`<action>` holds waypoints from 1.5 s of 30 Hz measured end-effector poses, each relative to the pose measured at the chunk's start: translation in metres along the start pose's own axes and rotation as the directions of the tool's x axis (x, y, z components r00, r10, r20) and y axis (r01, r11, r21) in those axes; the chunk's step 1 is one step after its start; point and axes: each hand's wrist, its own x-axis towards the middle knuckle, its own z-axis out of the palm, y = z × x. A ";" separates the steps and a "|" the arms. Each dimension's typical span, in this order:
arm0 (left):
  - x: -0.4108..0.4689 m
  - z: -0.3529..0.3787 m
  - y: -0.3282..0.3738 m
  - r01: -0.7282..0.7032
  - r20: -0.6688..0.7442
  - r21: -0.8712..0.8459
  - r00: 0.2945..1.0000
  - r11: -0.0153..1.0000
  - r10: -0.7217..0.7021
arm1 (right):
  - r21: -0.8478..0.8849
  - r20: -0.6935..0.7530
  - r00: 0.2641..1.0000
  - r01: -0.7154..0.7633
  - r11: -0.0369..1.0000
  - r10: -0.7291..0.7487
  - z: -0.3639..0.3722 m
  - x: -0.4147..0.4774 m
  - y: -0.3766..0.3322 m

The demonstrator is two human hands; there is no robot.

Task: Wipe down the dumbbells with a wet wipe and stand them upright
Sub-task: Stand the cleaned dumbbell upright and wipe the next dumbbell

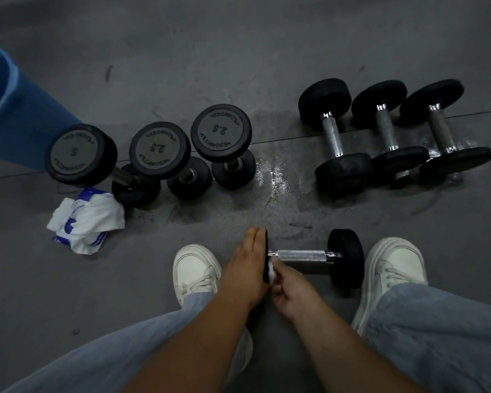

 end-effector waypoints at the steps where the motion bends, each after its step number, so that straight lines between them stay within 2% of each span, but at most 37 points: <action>1: -0.001 0.002 0.000 0.004 -0.004 0.000 1.000 1.000 -0.004 | -0.062 -0.031 0.999 0.020 0.998 -0.022 0.002 0.001 -0.001; 4: -0.002 0.003 0.000 0.011 -0.014 -0.001 1.000 1.000 -0.011 | -0.138 -0.113 0.992 0.043 0.990 -0.059 0.013 -0.001 -0.003; 6: -0.002 0.003 0.001 0.019 -0.009 -0.004 1.000 1.000 -0.019 | -0.044 -0.114 0.993 0.037 0.998 -0.042 0.021 -0.003 -0.004; 10: -0.001 0.003 0.001 0.022 -0.001 -0.002 1.000 1.000 -0.022 | 0.099 0.064 0.994 -0.090 0.991 0.084 0.012 -0.013 -0.013; 13: 0.002 0.004 -0.001 0.029 -0.023 -0.007 0.999 1.000 -0.029 | 0.302 0.186 0.970 -0.209 0.930 0.158 -0.005 -0.014 -0.027; 16: 0.001 0.005 -0.001 0.028 -0.013 -0.008 1.000 1.000 -0.028 | 0.221 0.129 0.965 -0.251 0.942 0.227 -0.005 -0.012 -0.034; 20: 0.000 0.002 0.000 0.034 0.002 -0.004 0.999 0.999 -0.034 | -0.075 -0.013 0.993 -0.115 0.991 0.114 0.000 -0.001 -0.016; 24: -0.002 0.000 0.001 0.020 0.015 -0.003 1.000 1.000 -0.020 | -0.138 0.012 0.999 -0.050 0.989 0.052 -0.002 0.001 -0.003; 29: -0.001 -0.003 0.003 0.023 0.002 -0.009 1.000 1.000 -0.023 | -0.028 0.053 0.997 0.058 0.998 -0.057 -0.001 -0.002 0.014; 32: -0.003 -0.001 0.003 0.019 -0.013 -0.012 1.000 1.000 -0.019 | -0.009 -0.006 0.996 0.092 0.996 -0.092 0.011 0.007 0.015; 34: -0.004 0.001 0.003 0.012 -0.025 -0.012 1.000 1.000 -0.012 | 0.057 -0.050 0.998 0.046 0.997 -0.043 0.022 0.011 0.001; 36: -0.002 0.001 0.001 0.008 -0.031 -0.014 0.999 1.000 -0.009 | 0.140 -0.015 1.000 0.003 0.990 -0.001 0.028 0.011 -0.005; 40: -0.001 0.002 0.000 0.010 -0.022 -0.027 1.000 1.000 -0.011 | 0.112 0.048 0.989 0.131 0.985 -0.137 0.008 0.007 0.025; 43: 0.000 0.005 -0.001 0.007 -0.034 -0.014 0.999 1.000 -0.008 | 0.149 -0.013 0.996 0.085 0.985 -0.084 0.020 0.019 0.011; 45: 0.001 0.005 -0.002 0.017 -0.032 -0.008 0.999 1.000 -0.017 | 0.179 -0.003 0.998 0.055 0.982 -0.056 0.025 0.022 0.008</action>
